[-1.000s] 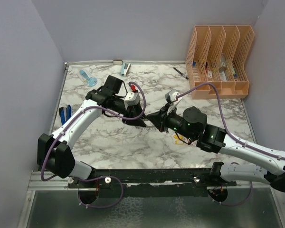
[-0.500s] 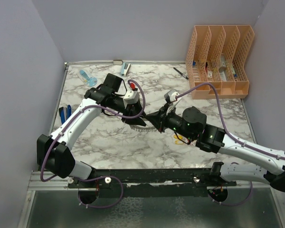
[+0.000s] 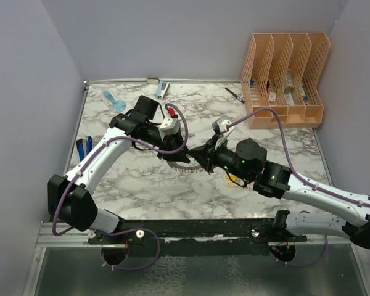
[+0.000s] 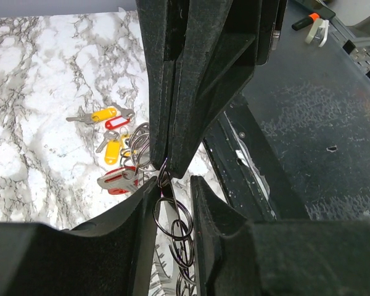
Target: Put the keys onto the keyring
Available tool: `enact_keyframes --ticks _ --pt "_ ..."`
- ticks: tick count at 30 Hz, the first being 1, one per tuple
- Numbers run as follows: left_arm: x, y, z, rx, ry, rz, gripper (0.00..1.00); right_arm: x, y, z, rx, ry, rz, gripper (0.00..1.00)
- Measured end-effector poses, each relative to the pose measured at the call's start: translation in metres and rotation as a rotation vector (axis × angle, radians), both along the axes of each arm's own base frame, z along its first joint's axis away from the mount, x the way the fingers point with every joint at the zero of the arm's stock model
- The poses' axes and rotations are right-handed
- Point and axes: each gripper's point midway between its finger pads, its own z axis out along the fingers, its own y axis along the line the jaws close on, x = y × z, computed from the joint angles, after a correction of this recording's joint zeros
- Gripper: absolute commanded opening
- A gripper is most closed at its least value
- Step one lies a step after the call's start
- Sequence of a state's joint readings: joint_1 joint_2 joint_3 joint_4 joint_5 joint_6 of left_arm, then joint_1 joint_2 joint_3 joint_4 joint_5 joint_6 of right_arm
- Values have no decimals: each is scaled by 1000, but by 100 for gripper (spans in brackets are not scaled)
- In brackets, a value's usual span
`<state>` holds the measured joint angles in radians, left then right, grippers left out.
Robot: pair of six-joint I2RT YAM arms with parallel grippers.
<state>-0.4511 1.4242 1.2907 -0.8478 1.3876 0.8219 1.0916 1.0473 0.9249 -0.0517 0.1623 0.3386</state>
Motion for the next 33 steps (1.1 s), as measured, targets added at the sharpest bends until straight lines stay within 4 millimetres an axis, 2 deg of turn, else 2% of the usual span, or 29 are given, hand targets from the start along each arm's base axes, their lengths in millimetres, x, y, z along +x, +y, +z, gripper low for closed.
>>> enact_keyframes --ticks 3,4,5,6,7,10,20,26,33 --pt "0 0 0 0 1 0 27 0 0 -1 -1 1 0 1" --pt "0 0 0 -1 1 -1 31 0 0 -1 -2 1 0 1" --pt "0 0 0 -1 1 -1 39 0 0 -1 -2 1 0 1" --pt "0 0 0 -2 0 -1 51 0 0 -1 -2 1 0 1" --pt "0 0 0 -2 0 -1 56 0 0 -1 -2 1 0 1" --pt "0 0 0 2 0 0 62 0 0 -1 -2 1 0 1" --pt "6 3 -1 64 -30 41 62 0 0 -3 -6 3 0 1" --pt "11 2 12 57 -63 51 58 0 0 -3 -6 2 0 1" --pt "11 2 13 64 -31 61 53 0 0 -3 -7 1 0 1"
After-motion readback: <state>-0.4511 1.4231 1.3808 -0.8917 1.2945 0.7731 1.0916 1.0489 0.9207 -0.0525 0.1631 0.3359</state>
